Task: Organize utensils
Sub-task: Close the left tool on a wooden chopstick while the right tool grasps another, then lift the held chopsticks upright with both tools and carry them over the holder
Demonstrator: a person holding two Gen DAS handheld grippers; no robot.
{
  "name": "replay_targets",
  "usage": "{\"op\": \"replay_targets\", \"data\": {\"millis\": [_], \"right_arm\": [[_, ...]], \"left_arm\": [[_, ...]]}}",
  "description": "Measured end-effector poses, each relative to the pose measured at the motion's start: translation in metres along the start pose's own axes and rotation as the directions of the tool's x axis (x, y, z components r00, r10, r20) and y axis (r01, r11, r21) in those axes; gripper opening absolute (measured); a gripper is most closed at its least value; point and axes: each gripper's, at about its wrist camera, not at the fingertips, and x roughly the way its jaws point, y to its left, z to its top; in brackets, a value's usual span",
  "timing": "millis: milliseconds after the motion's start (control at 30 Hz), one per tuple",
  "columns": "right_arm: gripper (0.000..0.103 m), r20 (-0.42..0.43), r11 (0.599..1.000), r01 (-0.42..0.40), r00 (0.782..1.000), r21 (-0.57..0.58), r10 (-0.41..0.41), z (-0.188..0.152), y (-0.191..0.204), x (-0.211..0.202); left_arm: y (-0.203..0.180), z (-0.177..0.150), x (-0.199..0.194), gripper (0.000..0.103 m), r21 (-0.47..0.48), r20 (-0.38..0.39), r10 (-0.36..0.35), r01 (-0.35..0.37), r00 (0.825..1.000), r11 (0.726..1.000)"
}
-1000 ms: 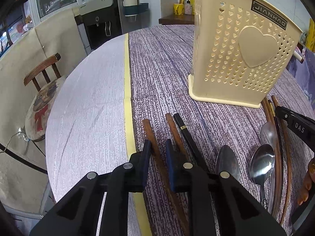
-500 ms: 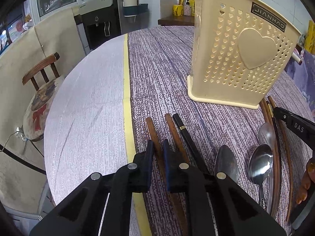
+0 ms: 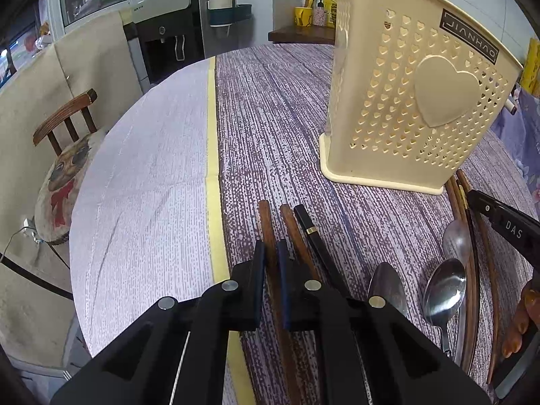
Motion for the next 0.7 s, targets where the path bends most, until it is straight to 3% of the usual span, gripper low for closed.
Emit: {"op": "replay_targets", "data": {"millis": [533,700], "right_arm": [[0.008,0.012,0.998,-0.04,0.999,0.043,0.039,0.0,-0.012,-0.007],[0.008,0.031,0.994,-0.085,0.996,0.074,0.083,0.001,-0.019,-0.014]], "left_arm": [[0.008,0.006,0.003,0.008,-0.04,-0.009,-0.053,0.052,0.999,0.998],[0.009,0.007,-0.002,0.008,-0.045,0.005,-0.069,0.07,0.998,0.997]]}}
